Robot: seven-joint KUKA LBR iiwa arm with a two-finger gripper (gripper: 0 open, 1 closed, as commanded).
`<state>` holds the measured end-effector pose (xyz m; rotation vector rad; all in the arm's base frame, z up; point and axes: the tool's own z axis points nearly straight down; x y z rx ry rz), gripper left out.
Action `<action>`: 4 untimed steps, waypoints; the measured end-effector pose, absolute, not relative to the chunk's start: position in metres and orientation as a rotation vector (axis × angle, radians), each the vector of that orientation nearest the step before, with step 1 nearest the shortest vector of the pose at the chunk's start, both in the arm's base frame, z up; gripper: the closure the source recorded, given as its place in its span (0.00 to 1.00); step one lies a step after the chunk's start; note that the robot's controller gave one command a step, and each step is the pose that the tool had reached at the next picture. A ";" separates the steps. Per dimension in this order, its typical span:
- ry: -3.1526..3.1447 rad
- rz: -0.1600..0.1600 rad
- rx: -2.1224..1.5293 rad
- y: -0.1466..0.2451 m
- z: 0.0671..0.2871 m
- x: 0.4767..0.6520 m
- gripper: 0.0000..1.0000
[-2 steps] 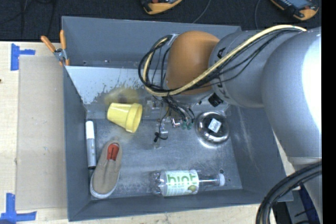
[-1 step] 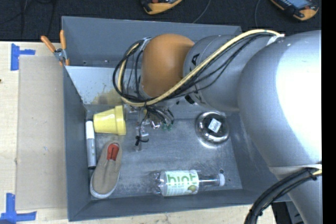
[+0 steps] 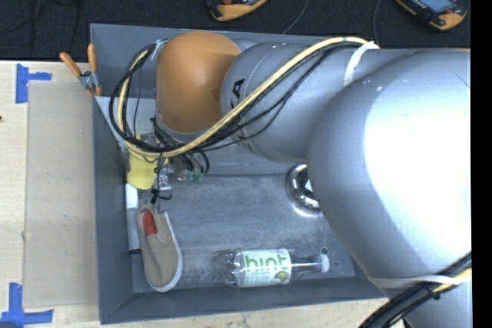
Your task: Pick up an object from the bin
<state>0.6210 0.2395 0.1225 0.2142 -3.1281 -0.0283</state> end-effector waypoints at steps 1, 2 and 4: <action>-3.097 -0.031 0.528 0.241 0.144 0.620 0.00; -3.069 -0.030 0.686 0.217 0.152 0.622 0.00; -3.100 -0.034 0.576 0.209 0.295 0.608 1.00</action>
Offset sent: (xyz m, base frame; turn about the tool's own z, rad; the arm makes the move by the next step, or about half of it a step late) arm -0.0020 0.0010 0.0205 -0.2007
